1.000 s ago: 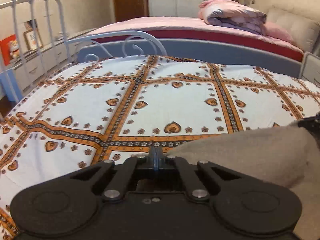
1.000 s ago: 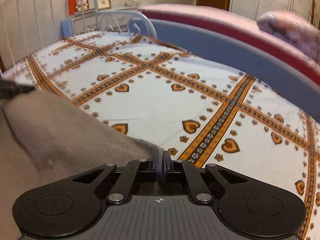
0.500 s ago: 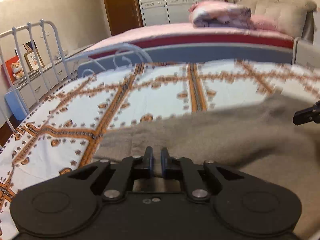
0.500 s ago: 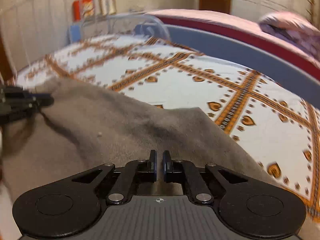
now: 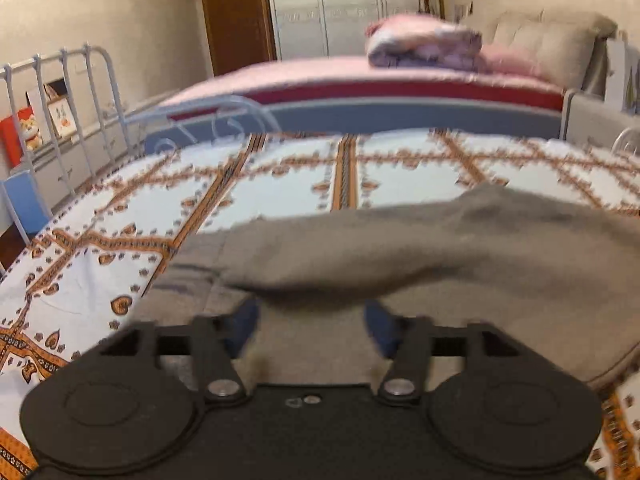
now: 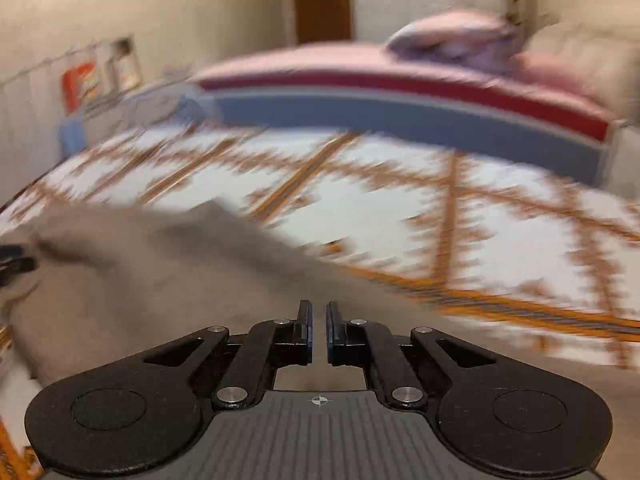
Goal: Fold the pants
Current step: 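Lift the folded edge with both grippers and fold it over again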
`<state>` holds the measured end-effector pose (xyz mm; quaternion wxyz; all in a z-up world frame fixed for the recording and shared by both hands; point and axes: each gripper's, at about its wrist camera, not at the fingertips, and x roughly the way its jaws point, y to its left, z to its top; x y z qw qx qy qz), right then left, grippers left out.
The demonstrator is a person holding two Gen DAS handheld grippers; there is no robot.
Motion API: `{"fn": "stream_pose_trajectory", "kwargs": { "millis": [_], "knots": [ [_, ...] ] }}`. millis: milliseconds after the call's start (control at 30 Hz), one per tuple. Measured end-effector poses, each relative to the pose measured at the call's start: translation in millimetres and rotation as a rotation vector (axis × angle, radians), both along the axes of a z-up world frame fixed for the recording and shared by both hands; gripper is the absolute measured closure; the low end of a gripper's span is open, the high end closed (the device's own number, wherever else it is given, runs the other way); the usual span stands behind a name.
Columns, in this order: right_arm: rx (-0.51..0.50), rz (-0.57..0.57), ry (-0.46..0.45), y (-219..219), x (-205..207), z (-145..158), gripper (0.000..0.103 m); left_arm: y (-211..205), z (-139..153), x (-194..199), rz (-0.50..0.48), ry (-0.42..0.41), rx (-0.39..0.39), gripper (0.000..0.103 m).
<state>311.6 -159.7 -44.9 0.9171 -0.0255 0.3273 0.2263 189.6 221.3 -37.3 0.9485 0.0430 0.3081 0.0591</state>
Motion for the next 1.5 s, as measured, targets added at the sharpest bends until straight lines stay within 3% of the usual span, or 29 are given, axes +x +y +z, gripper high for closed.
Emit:
{"fn": "stream_pose_trajectory", "kwargs": {
  "millis": [33, 133, 167, 233, 300, 433, 500, 533, 567, 600, 633, 667, 733, 833, 933, 967, 1100, 1200, 1367, 1500],
  "knots": [
    [-0.006, -0.031, 0.002, -15.6, -0.2, -0.4, 0.098, -2.5, -3.3, 0.3, -0.012, 0.008, 0.002, 0.036],
    [-0.087, -0.128, 0.116, -56.8, 10.5, -26.2, 0.098, -2.8, -32.4, 10.4, -0.016, 0.141, 0.015, 0.037],
    [-0.104, -0.148, 0.173, -69.3, 14.4, -38.1, 0.098, 0.4, -35.9, 6.2, -0.02, 0.115, 0.0, 0.037],
    [0.013, -0.169, 0.164, -98.7, 10.1, -34.6, 0.098, 3.6, -28.0, 2.6, -0.002, 0.105, -0.017, 0.039],
    [0.011, -0.26, 0.108, -119.1, 2.8, -17.7, 0.098, 1.8, -19.9, -0.8, 0.027, 0.08, -0.018, 0.038],
    [0.07, -0.321, 0.069, -163.9, -13.3, 7.4, 0.097, -5.9, -14.8, -7.9, -0.005, 0.079, -0.03, 0.037],
    [0.116, -0.375, 0.052, -196.7, -29.4, 14.4, 0.079, -10.4, -12.2, -13.9, -0.029, 0.072, -0.024, 0.037],
    [0.153, -0.408, 0.049, -215.1, -39.7, 16.0, 0.037, -12.5, -11.5, -16.8, -0.034, 0.07, -0.022, 0.037],
    [0.202, -0.453, 0.046, -234.6, -52.0, 15.3, 0.007, -13.0, -11.7, -18.2, -0.031, 0.07, -0.027, 0.036],
    [0.253, -0.492, 0.048, -252.8, -63.6, 15.8, 0.008, -12.3, -12.8, -18.2, -0.022, 0.073, -0.041, 0.036],
    [0.302, -0.515, 0.07, -268.1, -72.9, 13.1, 0.013, -11.7, -13.8, -18.2, -0.011, 0.077, -0.057, 0.036],
    [0.342, -0.547, 0.104, -281.2, -79.6, 10.4, 0.024, -11.2, -14.8, -18.7, 0.0, 0.083, -0.066, 0.036],
    [0.41, -0.598, 0.137, -301.0, -91.3, 7.8, 0.03, -13.7, -16.0, -19.5, 0.013, 0.094, -0.062, 0.036],
    [0.405, -0.656, 0.13, -319.6, -101.9, 13.6, 0.034, -18.5, -12.2, -22.3, 0.032, 0.083, -0.068, 0.028],
    [0.452, -0.706, 0.203, -338.5, -101.9, 2.9, 0.063, -27.3, -8.9, -23.9, 0.022, 0.078, -0.073, 0.025],
    [0.471, -0.734, 0.234, -345.2, -101.9, -2.6, 0.067, -30.3, -8.8, -24.3, 0.015, 0.081, -0.073, 0.025],
    [0.569, -0.783, 0.293, -362.2, -101.4, -16.4, 0.067, -40.5, -10.8, -23.7, -0.025, 0.1, -0.062, 0.025],
    [0.587, -0.805, 0.332, -369.2, -97.5, -25.3, 0.067, -46.2, -13.2, -22.9, -0.044, 0.111, -0.052, 0.024],
    [0.656, -0.83, 0.389, -380.0, -97.6, -43.2, 0.066, -42.5, -18.2, -20.4, -0.022, 0.132, -0.081, 0.022],
    [0.731, -0.853, 0.414, -385.0, -109.7, -40.1, 0.066, -44.8, -17.6, -19.3, -0.01, 0.132, -0.077, 0.022]
  ]
}}
